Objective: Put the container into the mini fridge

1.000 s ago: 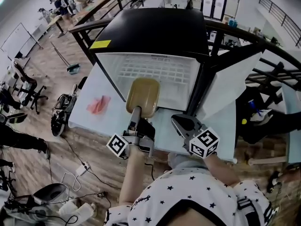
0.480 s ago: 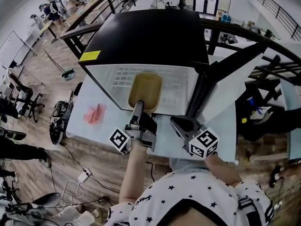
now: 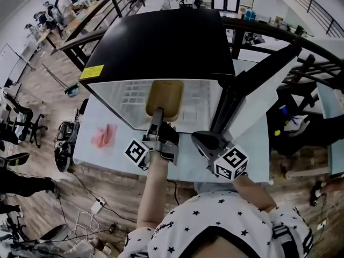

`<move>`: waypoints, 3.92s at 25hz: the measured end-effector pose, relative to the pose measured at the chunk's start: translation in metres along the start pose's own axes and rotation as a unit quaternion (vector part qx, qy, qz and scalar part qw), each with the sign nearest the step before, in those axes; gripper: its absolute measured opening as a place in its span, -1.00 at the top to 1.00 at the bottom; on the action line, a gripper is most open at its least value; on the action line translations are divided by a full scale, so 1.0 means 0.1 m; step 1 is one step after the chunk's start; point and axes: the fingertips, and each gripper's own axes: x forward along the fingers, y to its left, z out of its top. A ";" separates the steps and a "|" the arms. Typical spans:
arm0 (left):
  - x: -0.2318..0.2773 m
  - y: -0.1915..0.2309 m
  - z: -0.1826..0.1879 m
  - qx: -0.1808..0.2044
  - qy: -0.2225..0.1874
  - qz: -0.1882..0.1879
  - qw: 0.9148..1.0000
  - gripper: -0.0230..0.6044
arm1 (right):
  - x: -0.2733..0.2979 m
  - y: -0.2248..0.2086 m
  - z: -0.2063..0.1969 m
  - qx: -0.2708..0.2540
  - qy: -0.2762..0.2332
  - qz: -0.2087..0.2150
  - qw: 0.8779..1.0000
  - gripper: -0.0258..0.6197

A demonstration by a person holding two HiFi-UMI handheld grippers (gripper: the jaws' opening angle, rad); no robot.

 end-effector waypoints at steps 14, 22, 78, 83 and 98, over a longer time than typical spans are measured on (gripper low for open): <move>0.35 0.08 0.07 -0.004 0.006 0.009 1.000 0.22 | 0.08 -0.02 -0.01 0.007 0.001 -0.011 1.000 0.85; 0.38 0.03 0.08 0.023 0.006 0.014 1.000 0.22 | 0.01 0.00 0.05 0.004 -0.009 -0.022 1.000 0.85; -2.06 -0.04 -1.25 0.419 0.105 0.167 0.886 0.91 | -1.17 1.03 -0.42 0.022 0.000 -0.012 1.000 0.85; -2.28 0.07 -1.35 0.418 0.122 0.184 0.881 0.91 | -1.20 1.11 -0.47 0.029 0.002 -0.011 1.000 0.85; -2.40 0.14 -1.33 0.412 0.131 0.193 0.881 0.91 | -1.16 1.22 -0.54 0.012 0.020 -0.012 1.000 0.86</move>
